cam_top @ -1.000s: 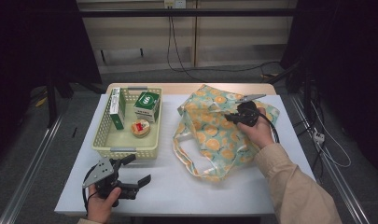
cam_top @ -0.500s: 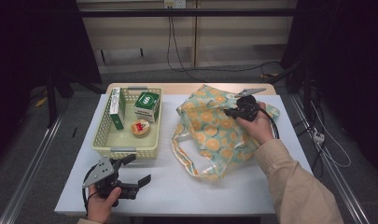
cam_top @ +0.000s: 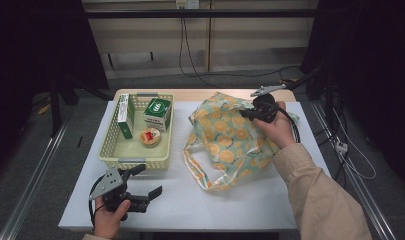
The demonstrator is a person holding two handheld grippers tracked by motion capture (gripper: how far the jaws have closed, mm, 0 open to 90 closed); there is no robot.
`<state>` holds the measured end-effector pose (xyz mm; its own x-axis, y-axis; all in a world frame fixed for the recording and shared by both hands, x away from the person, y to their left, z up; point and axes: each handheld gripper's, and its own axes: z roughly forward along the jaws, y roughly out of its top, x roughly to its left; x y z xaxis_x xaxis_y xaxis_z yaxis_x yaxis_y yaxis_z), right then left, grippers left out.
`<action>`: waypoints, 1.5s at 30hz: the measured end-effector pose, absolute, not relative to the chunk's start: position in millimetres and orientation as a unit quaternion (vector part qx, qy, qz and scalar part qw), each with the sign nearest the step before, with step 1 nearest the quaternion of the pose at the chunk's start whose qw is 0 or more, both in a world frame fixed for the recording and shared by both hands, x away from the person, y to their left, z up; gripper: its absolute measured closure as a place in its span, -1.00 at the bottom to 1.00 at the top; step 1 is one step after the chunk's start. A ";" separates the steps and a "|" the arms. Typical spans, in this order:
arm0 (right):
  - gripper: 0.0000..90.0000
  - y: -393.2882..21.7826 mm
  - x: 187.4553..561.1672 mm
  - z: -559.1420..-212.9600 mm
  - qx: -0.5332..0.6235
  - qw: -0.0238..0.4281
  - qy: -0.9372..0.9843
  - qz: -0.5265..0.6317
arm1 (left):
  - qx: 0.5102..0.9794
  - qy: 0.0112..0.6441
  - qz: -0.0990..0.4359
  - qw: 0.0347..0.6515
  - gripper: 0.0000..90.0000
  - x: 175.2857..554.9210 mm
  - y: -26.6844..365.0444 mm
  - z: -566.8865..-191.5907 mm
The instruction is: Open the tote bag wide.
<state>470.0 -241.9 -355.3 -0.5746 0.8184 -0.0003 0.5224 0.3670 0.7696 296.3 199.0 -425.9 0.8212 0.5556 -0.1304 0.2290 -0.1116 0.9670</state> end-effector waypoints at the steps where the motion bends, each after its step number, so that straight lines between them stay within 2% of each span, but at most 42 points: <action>1: 0.98 -241.9 470.3 -354.9 0.417 0.196 0.804 0.376 | 0.733 0.269 0.133 0.611 -0.88 296.3 198.1 -425.5; 23: 0.98 -248.2 464.9 -348.4 0.419 0.179 0.804 0.381 | 0.732 0.277 0.124 0.610 -0.89 311.1 199.8 -403.8; 31: 0.98 -252.3 466.0 -343.7 0.433 0.161 0.798 0.386 | 0.732 0.280 0.110 0.611 -0.89 323.3 202.7 -389.4; 45: 0.98 -251.9 464.8 -344.6 0.432 0.159 0.799 0.388 | 0.735 0.294 0.110 0.600 -0.89 355.1 208.7 -374.2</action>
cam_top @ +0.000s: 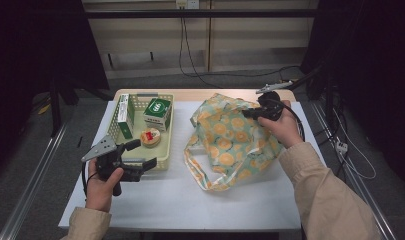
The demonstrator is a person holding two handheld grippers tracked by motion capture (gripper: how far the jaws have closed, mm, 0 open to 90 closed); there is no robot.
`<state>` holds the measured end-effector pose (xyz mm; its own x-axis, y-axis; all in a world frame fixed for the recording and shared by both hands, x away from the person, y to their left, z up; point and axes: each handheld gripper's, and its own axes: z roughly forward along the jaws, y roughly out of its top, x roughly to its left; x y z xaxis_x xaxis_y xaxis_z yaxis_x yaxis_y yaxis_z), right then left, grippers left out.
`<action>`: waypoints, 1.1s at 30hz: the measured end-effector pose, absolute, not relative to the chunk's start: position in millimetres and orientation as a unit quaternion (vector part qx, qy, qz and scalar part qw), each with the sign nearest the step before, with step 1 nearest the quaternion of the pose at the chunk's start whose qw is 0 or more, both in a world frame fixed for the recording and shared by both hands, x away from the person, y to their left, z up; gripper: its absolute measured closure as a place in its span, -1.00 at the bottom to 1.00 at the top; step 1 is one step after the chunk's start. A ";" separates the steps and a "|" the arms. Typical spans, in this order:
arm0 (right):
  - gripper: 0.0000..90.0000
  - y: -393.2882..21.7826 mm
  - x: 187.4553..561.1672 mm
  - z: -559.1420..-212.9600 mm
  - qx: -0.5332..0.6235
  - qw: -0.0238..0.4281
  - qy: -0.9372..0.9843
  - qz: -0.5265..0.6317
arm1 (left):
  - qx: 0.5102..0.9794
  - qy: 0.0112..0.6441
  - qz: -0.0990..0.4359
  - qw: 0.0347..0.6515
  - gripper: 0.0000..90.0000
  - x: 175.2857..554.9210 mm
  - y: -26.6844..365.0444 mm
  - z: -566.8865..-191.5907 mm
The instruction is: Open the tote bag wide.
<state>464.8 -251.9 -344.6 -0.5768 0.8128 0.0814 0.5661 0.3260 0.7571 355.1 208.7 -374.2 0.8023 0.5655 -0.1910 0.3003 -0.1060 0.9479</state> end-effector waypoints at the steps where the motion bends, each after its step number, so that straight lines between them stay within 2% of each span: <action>1: 0.98 -251.9 464.4 -344.5 0.431 0.159 0.799 0.388 | 0.734 0.296 0.111 0.601 -0.89 356.8 209.2 -372.6; 21: 0.98 -252.2 462.7 -348.7 0.435 0.155 0.795 0.394 | 0.735 0.300 0.121 0.596 -0.89 395.3 213.9 -362.5; 33: 0.98 -252.1 462.6 -349.2 0.434 0.152 0.798 0.391 | 0.751 0.304 0.128 0.572 -0.89 421.3 210.0 -362.1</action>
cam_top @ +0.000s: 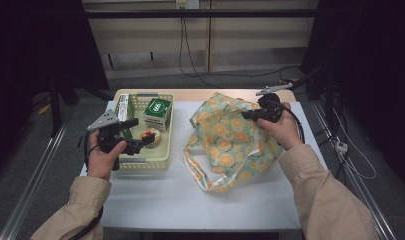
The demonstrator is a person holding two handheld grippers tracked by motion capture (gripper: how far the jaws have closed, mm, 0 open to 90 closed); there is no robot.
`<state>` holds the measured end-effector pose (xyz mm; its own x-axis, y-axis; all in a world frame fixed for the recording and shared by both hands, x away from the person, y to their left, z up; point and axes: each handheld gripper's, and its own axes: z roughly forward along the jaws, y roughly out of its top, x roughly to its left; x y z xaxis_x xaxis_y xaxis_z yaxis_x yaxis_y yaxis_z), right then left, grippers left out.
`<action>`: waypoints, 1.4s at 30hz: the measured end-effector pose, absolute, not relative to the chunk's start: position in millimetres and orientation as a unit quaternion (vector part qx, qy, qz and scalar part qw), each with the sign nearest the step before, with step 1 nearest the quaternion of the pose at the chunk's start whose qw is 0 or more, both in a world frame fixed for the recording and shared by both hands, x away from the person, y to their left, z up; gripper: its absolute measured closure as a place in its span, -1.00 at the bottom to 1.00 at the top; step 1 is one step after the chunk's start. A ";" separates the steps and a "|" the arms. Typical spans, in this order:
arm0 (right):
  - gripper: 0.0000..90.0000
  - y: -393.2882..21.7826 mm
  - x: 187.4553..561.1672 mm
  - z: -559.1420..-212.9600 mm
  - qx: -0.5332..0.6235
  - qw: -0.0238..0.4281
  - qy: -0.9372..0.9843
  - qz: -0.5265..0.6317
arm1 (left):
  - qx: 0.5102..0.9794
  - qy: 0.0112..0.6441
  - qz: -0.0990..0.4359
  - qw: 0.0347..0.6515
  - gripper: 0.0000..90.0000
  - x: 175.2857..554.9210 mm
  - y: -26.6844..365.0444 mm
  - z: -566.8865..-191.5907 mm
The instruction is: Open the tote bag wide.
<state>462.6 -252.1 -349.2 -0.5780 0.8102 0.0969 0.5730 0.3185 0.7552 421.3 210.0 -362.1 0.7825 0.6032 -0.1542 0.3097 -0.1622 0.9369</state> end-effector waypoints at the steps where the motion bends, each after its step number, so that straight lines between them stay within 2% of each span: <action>1: 0.98 -252.1 462.3 -348.8 0.433 0.152 0.797 0.392 | 0.751 0.304 0.128 0.572 -0.89 421.3 210.0 -362.1; 14: 0.98 -253.8 460.2 -346.3 0.433 0.154 0.796 0.394 | 0.765 0.306 0.127 0.552 -0.89 445.9 202.6 -366.4; 42: 0.98 -257.8 458.6 -348.7 0.435 0.149 0.794 0.398 | 0.782 0.321 0.137 0.517 -0.88 473.3 204.2 -384.6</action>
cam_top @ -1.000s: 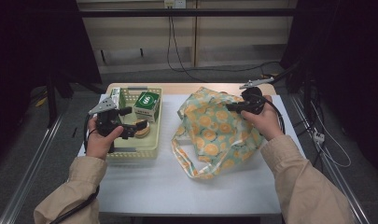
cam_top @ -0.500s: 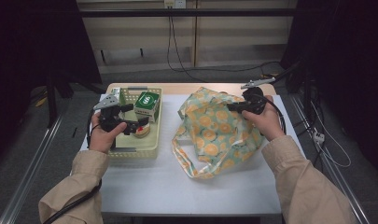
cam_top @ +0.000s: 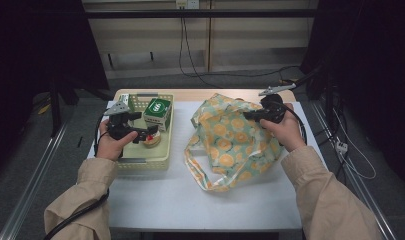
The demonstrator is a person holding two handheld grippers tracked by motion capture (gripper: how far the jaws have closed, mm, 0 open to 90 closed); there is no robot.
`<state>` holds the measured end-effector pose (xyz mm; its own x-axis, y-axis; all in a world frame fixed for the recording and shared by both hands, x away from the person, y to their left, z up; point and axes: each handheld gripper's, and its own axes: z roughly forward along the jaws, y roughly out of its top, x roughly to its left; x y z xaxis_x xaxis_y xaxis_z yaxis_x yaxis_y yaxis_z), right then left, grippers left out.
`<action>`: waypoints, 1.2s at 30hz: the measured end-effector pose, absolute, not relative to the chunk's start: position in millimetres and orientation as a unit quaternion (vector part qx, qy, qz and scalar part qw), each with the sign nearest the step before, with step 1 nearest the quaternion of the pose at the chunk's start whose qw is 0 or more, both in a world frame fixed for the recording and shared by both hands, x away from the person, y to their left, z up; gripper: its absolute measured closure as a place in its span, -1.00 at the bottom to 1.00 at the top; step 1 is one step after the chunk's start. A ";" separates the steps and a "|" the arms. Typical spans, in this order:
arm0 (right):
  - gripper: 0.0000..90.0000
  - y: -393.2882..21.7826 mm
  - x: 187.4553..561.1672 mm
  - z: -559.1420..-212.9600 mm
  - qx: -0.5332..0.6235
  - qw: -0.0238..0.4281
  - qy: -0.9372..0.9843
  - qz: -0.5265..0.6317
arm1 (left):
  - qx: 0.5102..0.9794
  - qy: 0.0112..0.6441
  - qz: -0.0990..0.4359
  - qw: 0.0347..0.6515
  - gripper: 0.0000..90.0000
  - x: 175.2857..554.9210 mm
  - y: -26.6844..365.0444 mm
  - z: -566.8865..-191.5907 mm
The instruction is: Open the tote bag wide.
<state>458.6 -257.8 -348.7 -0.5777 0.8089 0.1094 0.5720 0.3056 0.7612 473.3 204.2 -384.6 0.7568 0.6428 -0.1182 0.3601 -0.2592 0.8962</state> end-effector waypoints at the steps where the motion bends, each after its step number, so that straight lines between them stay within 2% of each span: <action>1: 0.98 -258.1 458.3 -349.1 0.435 0.149 0.795 0.397 | 0.784 0.319 0.135 0.515 -0.88 473.8 203.7 -385.4; 17: 0.98 -258.3 457.0 -351.4 0.435 0.149 0.795 0.397 | 0.806 0.328 0.122 0.478 -0.86 491.0 195.9 -405.2; 18: 0.98 -258.4 457.0 -351.6 0.435 0.149 0.795 0.396 | 0.811 0.324 0.134 0.468 -0.86 493.3 195.2 -406.4; 28: 0.98 -258.7 456.4 -351.8 0.436 0.151 0.794 0.396 | 0.822 0.331 0.129 0.445 -0.86 498.6 190.9 -417.2; 32: 0.98 -259.3 456.0 -352.3 0.437 0.149 0.794 0.395 | 0.834 0.321 0.148 0.424 -0.86 500.3 190.5 -418.5; 36: 0.98 -259.4 456.4 -353.7 0.438 0.150 0.794 0.394 | 0.844 0.319 0.133 0.410 -0.86 501.7 187.3 -420.8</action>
<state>456.4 -259.4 -353.7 -0.5719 0.8133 0.1070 0.5768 0.3059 0.7574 501.7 187.3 -420.8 0.7604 0.6484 -0.0369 0.4300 -0.4600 0.7769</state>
